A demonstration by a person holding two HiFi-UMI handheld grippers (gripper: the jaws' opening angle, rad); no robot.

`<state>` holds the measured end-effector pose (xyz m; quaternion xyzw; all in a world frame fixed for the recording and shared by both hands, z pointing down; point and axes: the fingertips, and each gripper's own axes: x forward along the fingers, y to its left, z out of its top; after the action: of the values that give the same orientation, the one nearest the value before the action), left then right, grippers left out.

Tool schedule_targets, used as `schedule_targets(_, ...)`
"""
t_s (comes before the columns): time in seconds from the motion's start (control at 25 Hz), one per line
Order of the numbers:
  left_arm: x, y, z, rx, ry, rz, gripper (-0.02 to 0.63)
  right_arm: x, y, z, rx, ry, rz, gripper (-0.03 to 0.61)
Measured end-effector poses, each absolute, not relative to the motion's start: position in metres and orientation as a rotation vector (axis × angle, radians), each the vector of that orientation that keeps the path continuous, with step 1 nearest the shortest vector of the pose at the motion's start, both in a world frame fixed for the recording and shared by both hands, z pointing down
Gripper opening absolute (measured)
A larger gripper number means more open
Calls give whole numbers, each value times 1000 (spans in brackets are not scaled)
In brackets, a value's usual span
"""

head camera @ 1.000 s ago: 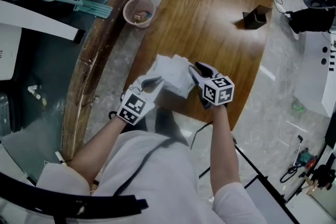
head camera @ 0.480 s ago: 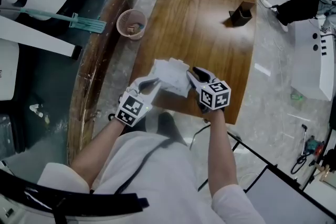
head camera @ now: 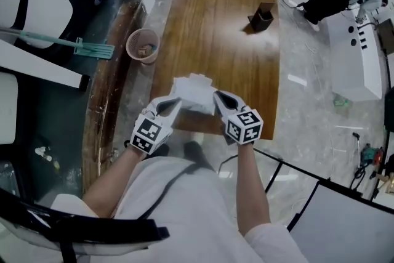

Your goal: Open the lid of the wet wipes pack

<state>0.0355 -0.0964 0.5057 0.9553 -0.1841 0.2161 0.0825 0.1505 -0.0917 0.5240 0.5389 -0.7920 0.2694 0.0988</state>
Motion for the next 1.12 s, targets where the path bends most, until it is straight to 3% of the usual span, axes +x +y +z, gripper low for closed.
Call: schedule_targets(1.12,12,-68,367,3076,-348,277,3,92,9,354,2102,-2361,274,9)
